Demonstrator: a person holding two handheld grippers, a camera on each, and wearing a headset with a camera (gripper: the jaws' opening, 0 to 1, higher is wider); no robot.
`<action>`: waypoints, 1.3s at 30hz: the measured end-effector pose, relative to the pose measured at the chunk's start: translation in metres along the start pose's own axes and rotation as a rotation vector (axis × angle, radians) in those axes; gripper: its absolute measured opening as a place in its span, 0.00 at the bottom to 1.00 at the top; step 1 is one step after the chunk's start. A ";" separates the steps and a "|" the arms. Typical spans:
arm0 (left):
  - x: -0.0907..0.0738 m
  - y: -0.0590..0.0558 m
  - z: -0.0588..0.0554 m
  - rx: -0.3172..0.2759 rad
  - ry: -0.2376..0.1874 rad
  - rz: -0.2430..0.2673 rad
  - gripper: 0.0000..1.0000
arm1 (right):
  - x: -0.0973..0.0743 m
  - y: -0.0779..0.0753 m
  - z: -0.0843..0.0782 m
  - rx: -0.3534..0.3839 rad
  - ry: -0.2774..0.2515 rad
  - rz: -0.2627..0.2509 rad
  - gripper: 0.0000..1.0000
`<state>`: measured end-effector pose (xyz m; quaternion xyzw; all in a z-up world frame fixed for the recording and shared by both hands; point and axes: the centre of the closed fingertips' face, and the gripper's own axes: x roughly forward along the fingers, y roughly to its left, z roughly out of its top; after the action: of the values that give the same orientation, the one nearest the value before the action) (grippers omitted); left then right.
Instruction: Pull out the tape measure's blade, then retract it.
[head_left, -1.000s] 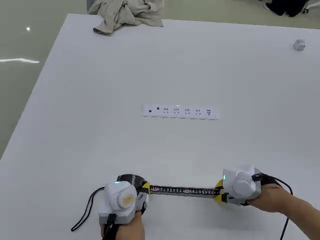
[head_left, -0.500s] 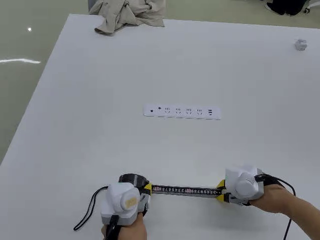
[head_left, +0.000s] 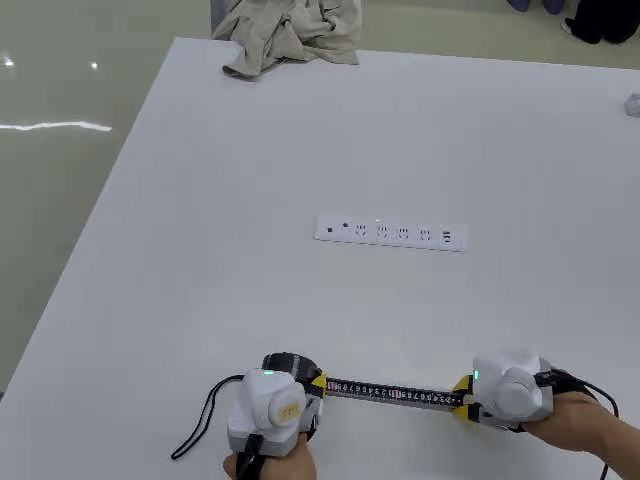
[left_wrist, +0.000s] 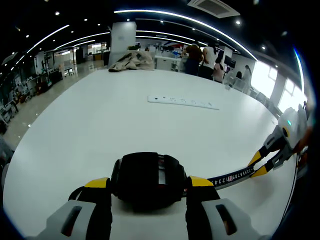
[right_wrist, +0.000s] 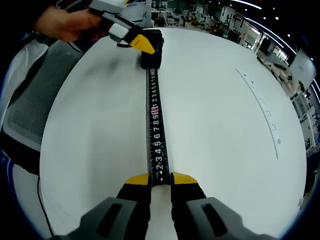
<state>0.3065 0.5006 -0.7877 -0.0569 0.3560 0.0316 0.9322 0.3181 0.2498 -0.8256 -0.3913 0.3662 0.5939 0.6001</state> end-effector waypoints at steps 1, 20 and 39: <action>0.000 0.000 0.000 0.003 0.000 0.001 0.56 | 0.001 0.000 0.001 0.002 -0.003 0.002 0.14; -0.001 0.000 0.000 0.004 0.005 0.000 0.56 | 0.006 0.003 0.017 -0.031 -0.016 -0.015 0.14; -0.002 0.000 -0.002 0.006 0.009 0.000 0.57 | 0.016 0.005 0.034 -0.051 -0.028 -0.008 0.14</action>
<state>0.3036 0.4999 -0.7883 -0.0543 0.3603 0.0302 0.9308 0.3125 0.2871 -0.8256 -0.3997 0.3407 0.6061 0.5974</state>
